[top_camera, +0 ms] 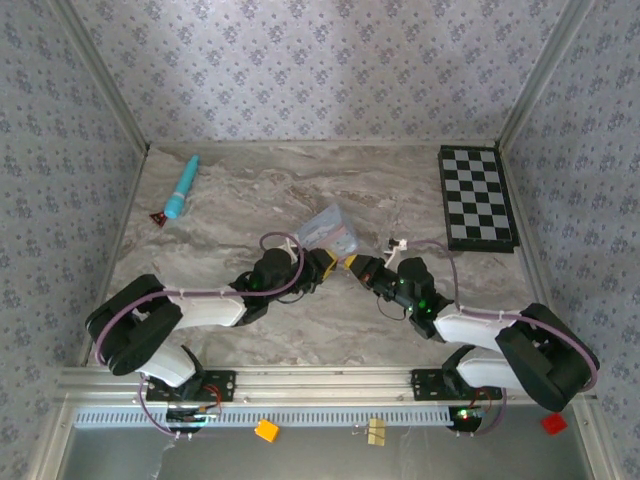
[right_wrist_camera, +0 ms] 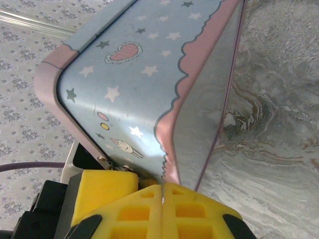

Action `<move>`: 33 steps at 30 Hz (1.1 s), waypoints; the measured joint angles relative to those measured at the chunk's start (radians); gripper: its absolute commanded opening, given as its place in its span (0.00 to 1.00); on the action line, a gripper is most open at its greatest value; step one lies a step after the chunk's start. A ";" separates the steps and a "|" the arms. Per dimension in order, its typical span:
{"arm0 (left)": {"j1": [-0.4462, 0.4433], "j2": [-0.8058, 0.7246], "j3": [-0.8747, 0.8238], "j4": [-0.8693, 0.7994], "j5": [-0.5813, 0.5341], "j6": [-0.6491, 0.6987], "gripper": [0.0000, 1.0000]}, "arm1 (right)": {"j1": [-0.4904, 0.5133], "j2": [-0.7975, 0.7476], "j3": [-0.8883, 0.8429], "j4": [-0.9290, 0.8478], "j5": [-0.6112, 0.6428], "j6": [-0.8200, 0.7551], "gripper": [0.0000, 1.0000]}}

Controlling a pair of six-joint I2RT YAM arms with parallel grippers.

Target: Unlock the padlock with the key

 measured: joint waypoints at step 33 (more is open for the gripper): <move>0.010 0.061 0.088 -0.047 0.099 0.030 0.00 | 0.040 -0.082 0.034 -0.147 0.069 -0.071 0.00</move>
